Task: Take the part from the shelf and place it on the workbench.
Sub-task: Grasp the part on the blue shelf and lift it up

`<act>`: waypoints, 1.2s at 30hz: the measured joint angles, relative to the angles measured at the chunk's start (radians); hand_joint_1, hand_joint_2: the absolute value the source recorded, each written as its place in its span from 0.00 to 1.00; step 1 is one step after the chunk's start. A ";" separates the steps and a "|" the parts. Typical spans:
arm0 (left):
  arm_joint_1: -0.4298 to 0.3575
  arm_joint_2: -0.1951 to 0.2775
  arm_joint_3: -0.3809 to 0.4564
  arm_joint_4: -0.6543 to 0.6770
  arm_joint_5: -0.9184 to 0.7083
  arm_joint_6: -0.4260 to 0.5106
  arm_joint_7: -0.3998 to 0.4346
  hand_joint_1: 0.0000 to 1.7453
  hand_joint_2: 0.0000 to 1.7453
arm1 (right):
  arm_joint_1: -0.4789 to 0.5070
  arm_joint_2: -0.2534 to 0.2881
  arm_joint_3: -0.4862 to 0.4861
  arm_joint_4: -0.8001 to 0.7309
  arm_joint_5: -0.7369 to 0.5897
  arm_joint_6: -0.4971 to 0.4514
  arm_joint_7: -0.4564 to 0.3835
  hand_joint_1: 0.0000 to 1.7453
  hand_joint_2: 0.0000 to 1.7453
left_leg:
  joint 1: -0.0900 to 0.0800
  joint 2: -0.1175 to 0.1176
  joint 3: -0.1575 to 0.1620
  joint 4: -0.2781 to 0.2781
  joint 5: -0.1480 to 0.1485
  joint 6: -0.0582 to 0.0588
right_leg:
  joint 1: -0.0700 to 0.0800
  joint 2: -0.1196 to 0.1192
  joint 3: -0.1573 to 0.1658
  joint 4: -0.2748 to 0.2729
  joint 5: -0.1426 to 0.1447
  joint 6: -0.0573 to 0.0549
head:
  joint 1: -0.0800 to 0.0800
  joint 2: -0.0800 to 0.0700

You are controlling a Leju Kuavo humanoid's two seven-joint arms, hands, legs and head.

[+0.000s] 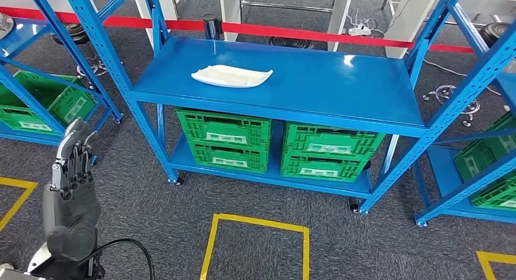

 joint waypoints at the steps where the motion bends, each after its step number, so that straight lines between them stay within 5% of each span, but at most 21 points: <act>1: 0.004 0.003 0.004 0.000 -0.006 0.001 0.006 0.00 0.00 | 0.002 0.000 0.000 0.000 0.000 0.000 0.000 0.00 0.00 | -0.001 -0.002 0.006 0.000 -0.005 0.001 | 0.001 0.000 -0.031 0.026 0.000 -0.001 | 0.001 0.000; 3: 0.010 0.011 0.015 0.000 -0.016 0.001 0.017 0.00 0.00 | 0.007 0.000 0.000 0.000 0.001 0.001 -0.001 0.00 0.00 | -0.002 -0.006 0.023 0.000 -0.019 0.000 | 0.003 0.001 -0.046 -0.019 0.060 -0.007 | 0.003 0.000; 5: 0.013 0.018 0.026 0.001 -0.019 0.001 0.022 0.00 0.00 | 0.008 -0.001 -0.001 0.000 0.002 0.001 -0.002 0.00 0.00 | -0.003 -0.007 0.041 0.001 -0.034 -0.005 | 0.007 0.003 -0.016 -0.141 0.150 -0.016 | 0.005 0.000; 6: 0.014 0.022 0.031 0.002 -0.019 0.001 0.023 0.00 0.00 | 0.007 -0.002 -0.001 0.000 0.002 0.001 -0.004 0.00 0.00 | -0.004 -0.009 0.047 0.001 -0.042 -0.010 | 0.010 0.003 -0.003 -0.185 0.163 -0.021 | 0.006 0.000; 9: 0.017 0.031 0.041 0.003 -0.025 0.000 0.027 0.00 0.00 | 0.007 -0.003 -0.001 0.000 0.003 0.002 -0.005 0.00 0.00 | -0.005 -0.011 0.060 0.006 -0.048 -0.032 | 0.015 0.005 0.014 -0.218 0.154 -0.042 | 0.007 0.000; 11: 0.019 0.041 0.048 0.003 -0.033 0.000 0.031 0.00 0.00 | 0.008 -0.003 -0.001 0.000 0.005 0.002 -0.007 0.00 0.00 | -0.005 -0.007 0.063 0.035 -0.056 -0.045 | 0.010 0.005 0.035 -0.227 0.173 -0.056 | 0.006 0.000; 13: 0.023 0.054 0.060 0.006 -0.050 -0.002 0.044 0.00 0.00 | 0.006 -0.003 -0.001 0.000 0.008 0.001 -0.010 0.00 0.00 | -0.002 -0.001 0.021 0.116 -0.101 -0.054 | 0.007 0.003 0.051 -0.228 0.171 -0.064 | -0.001 0.000; 15: 0.028 0.065 0.072 0.013 -0.074 -0.007 0.061 0.00 0.00 | 0.006 -0.004 -0.001 0.000 0.011 0.001 -0.013 0.00 0.00 | 0.001 0.001 -0.057 0.233 -0.152 -0.060 | 0.007 0.003 0.057 -0.228 0.161 -0.066 | -0.006 0.000; 17: 0.031 0.077 0.085 0.027 -0.107 -0.011 0.084 0.00 0.00 | 0.007 -0.004 -0.002 0.000 0.014 0.001 -0.015 0.00 0.00 | 0.003 0.003 -0.101 0.266 -0.143 -0.062 | 0.007 0.003 0.068 -0.227 0.150 -0.064 | -0.008 0.000; 20: 0.030 0.105 0.109 0.058 -0.173 -0.015 0.132 0.00 0.00 | 0.007 -0.004 -0.002 0.000 0.021 0.002 -0.017 0.00 0.00 | 0.003 0.009 -0.055 0.099 -0.020 -0.058 | 0.006 0.003 0.095 -0.228 0.131 -0.057 | -0.010 0.000; 22: 0.028 0.119 0.125 0.080 -0.206 -0.020 0.156 0.00 0.00 | 0.006 -0.004 -0.002 0.000 0.024 0.003 -0.017 0.00 0.00 | -0.002 0.016 -0.032 0.025 -0.006 -0.047 | 0.007 0.003 0.103 -0.232 0.122 -0.046 | -0.013 0.000; 26: 0.026 0.135 0.146 0.109 -0.231 -0.028 0.169 0.00 0.00 | 0.006 -0.006 -0.002 0.000 0.027 0.004 -0.017 0.00 0.00 | -0.001 0.013 -0.012 0.011 0.002 -0.014 | 0.008 0.003 0.109 -0.202 0.114 -0.019 | -0.010 0.000; 28: 0.021 0.138 0.149 0.118 -0.233 -0.030 0.171 0.00 0.00 | 0.003 -0.006 -0.002 0.000 0.027 0.004 -0.017 0.00 0.00 | 0.000 0.012 0.002 0.008 -0.002 -0.005 | 0.007 0.004 0.071 -0.132 0.076 -0.012 | -0.007 0.000; 31: 0.014 0.140 0.150 0.134 -0.235 -0.033 0.171 0.00 0.00 | 0.005 -0.006 -0.004 0.000 0.023 0.004 -0.017 0.00 0.00 | -0.003 0.010 0.010 0.008 -0.014 0.003 | 0.008 0.005 -0.043 0.026 0.019 -0.010 | -0.003 0.000; 33: 0.006 0.143 0.149 0.146 -0.233 -0.036 0.169 0.00 0.00 | 0.008 -0.006 -0.006 0.000 0.022 0.003 -0.017 0.00 0.00 | -0.005 0.007 0.023 0.008 -0.025 0.003 | 0.009 0.005 -0.068 0.013 0.062 -0.014 | -0.002 0.000; 35: -0.005 0.147 0.149 0.155 -0.230 -0.037 0.164 0.00 0.00 | 0.009 -0.006 -0.008 0.000 0.022 0.002 -0.018 0.00 0.00 | -0.006 0.006 0.040 0.007 -0.039 -0.001 | 0.012 0.005 -0.033 -0.109 0.153 -0.022 | 0.000 0.000; 36: -0.010 0.149 0.149 0.159 -0.228 -0.037 0.161 0.00 0.00 | 0.008 -0.007 -0.008 0.000 0.023 0.002 -0.019 0.00 0.00 | -0.006 0.005 0.045 0.007 -0.045 -0.005 | 0.016 0.005 -0.016 -0.162 0.171 -0.027 | 0.000 0.000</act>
